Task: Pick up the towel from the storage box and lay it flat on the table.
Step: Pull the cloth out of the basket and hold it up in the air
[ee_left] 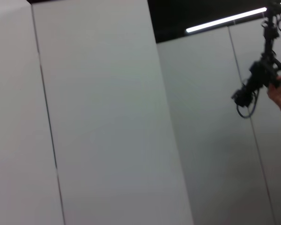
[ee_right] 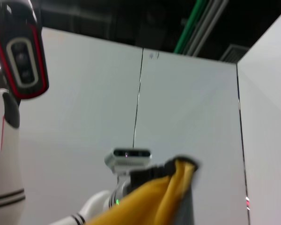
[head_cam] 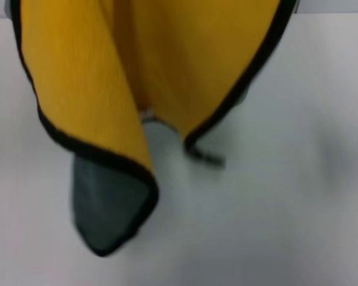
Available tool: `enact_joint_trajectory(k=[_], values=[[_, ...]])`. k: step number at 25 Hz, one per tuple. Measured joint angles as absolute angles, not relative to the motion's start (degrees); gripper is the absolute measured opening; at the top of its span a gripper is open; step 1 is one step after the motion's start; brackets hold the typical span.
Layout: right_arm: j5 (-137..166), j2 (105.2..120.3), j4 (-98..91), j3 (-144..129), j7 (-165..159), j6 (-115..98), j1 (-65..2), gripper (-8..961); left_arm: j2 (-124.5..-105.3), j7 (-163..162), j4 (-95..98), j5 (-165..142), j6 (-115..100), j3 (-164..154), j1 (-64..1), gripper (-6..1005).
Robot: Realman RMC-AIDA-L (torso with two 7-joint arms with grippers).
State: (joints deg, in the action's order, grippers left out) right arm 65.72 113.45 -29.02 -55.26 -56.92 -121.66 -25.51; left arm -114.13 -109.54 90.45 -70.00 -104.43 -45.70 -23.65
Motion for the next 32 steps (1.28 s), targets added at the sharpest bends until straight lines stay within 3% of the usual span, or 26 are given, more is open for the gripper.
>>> enact_joint_trajectory(k=[10, 21, 32], values=[[66.0, 115.83, -28.1, -56.5, -61.9, -122.6, -31.4, 776, -116.11, -108.7, 89.5, -74.7, -106.7, -45.8, -22.6, 16], [61.4, 116.2, -21.8, -64.7, -49.9, -120.9, -32.5, 749, -119.94, -106.6, 89.2, -77.2, -98.8, -47.2, -22.7, 15], [17.2, 116.19, -32.9, -115.7, -25.4, -100.8, -24.0, 746, -119.97, -105.2, 89.3, -79.3, -94.0, -52.1, -21.9, 15]])
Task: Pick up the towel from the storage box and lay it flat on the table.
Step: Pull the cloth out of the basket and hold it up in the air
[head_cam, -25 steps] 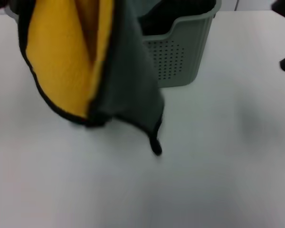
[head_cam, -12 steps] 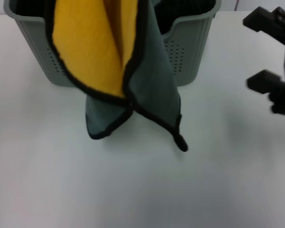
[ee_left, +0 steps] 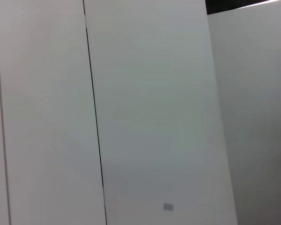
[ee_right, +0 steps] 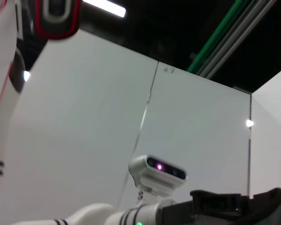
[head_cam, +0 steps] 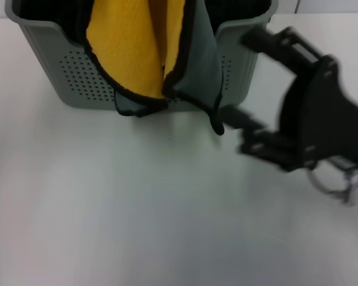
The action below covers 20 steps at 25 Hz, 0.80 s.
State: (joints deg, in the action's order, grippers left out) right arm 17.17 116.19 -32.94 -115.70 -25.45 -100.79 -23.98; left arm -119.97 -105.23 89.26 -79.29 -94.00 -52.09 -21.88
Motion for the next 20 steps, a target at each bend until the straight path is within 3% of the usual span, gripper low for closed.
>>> enact_joint_trajectory(k=[11, 20], values=[[-6.7, 116.19, -48.7, -140.8, 2.6, -81.4, -18.6, 738, -119.96, -103.3, 88.0, -79.1, -93.9, -52.5, -21.0, 15], [-15.2, 116.18, -51.0, -148.1, 12.3, -82.2, -16.7, 705, -119.96, -102.6, 88.0, -78.5, -93.9, -53.0, -20.2, 20]])
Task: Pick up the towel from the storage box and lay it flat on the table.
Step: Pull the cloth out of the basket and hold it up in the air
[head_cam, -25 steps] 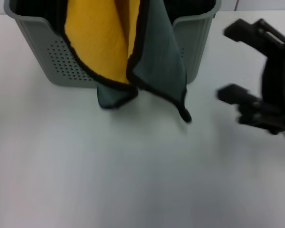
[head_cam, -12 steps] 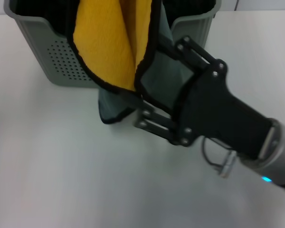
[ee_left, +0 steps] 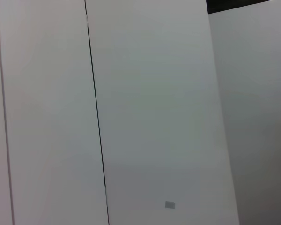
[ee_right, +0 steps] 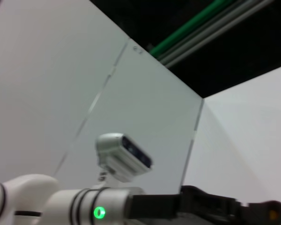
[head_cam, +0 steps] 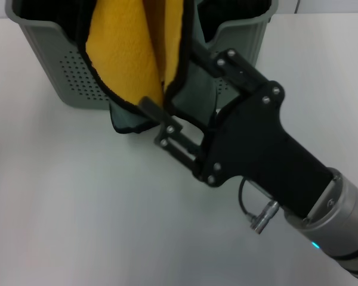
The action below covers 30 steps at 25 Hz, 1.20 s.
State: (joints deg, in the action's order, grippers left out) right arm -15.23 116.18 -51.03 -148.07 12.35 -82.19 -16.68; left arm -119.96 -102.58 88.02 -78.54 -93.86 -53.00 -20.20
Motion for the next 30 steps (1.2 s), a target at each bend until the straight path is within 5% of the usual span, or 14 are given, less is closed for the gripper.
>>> enact_joint_trajectory(k=[7, 24, 30], values=[[-18.9, 116.19, -51.2, -147.9, 13.0, -82.3, -16.2, 519, -119.96, -102.6, 88.1, -78.5, -93.9, -53.2, -20.0, 24], [-19.2, 116.2, -49.0, -148.1, 10.3, -84.4, -16.4, 359, -119.97, -102.5, 88.1, -77.7, -94.2, -53.2, -20.0, 36], [-19.3, 116.17, -47.6, -145.7, 6.7, -84.8, -16.5, 117, -119.96, -101.5, 88.0, -77.7, -94.6, -53.3, -19.5, 40]])
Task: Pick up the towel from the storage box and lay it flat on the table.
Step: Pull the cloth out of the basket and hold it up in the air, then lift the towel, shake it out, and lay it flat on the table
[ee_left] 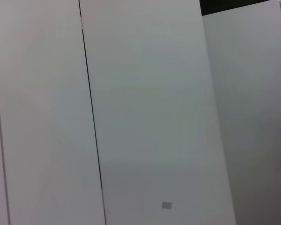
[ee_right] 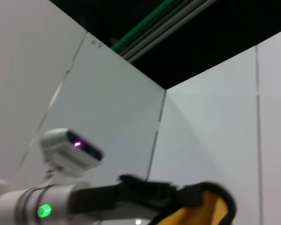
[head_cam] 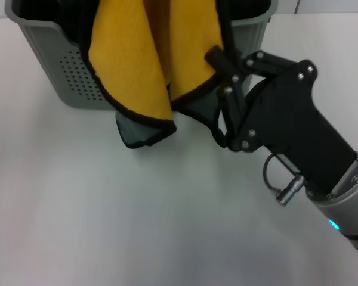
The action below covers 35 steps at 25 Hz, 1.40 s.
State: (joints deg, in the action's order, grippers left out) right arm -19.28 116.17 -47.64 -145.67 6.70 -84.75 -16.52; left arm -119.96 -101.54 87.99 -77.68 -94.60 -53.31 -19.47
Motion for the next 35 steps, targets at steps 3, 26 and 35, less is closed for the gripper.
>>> enact_joint_trajectory(k=[3, 26, 35], values=[[-19.3, 115.85, -47.9, -144.1, 6.5, -86.3, -15.5, 41, -119.96, -100.7, 87.8, -77.7, -94.9, -53.3, -18.1, 42], [45.7, 114.66, -77.5, -93.2, -57.6, -64.3, -16.9, 8, -119.75, -88.1, 70.5, -82.7, -101.4, -53.7, -15.3, 54], [56.2, 113.23, -78.8, -85.5, -73.5, -64.6, -25.2, 8, -119.79, -86.9, 66.9, -89.4, -101.0, -54.8, -18.1, 57]])
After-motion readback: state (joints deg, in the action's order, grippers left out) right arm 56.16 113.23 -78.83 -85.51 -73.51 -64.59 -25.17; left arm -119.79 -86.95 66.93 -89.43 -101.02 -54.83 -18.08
